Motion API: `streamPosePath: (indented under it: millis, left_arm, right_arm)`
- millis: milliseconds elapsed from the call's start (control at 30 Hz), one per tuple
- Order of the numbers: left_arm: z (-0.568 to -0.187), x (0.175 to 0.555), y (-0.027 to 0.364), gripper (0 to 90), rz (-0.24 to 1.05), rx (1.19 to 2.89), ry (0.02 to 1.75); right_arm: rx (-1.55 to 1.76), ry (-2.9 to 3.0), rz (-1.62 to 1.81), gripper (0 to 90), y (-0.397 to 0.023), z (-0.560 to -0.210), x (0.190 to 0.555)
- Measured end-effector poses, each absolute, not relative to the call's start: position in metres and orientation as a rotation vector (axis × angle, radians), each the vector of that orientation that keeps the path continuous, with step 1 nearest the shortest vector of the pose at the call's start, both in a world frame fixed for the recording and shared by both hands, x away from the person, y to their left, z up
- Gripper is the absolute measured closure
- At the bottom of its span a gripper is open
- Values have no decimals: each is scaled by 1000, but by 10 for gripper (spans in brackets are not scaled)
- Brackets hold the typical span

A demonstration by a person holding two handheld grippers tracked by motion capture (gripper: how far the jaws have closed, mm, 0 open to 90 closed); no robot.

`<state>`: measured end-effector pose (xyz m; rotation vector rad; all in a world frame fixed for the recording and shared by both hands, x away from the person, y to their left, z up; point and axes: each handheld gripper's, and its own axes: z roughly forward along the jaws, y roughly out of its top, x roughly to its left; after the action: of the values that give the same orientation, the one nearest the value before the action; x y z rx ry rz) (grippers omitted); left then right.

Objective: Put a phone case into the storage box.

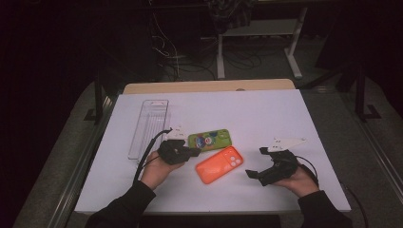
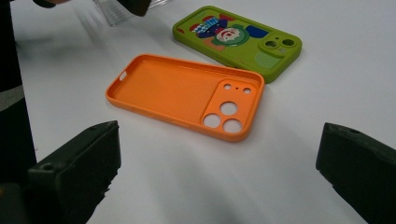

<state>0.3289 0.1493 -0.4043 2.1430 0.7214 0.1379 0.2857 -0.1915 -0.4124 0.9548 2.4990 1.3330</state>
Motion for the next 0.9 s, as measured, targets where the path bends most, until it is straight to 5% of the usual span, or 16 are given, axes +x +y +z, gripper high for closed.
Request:
streamPosePath:
  millis: [900]
  left_arm:
    - [-438, 330, 131, 898, 251, 2281, 775]
  right_arm:
    - [936, 2503, 1336, 18, -192, -412, 285]
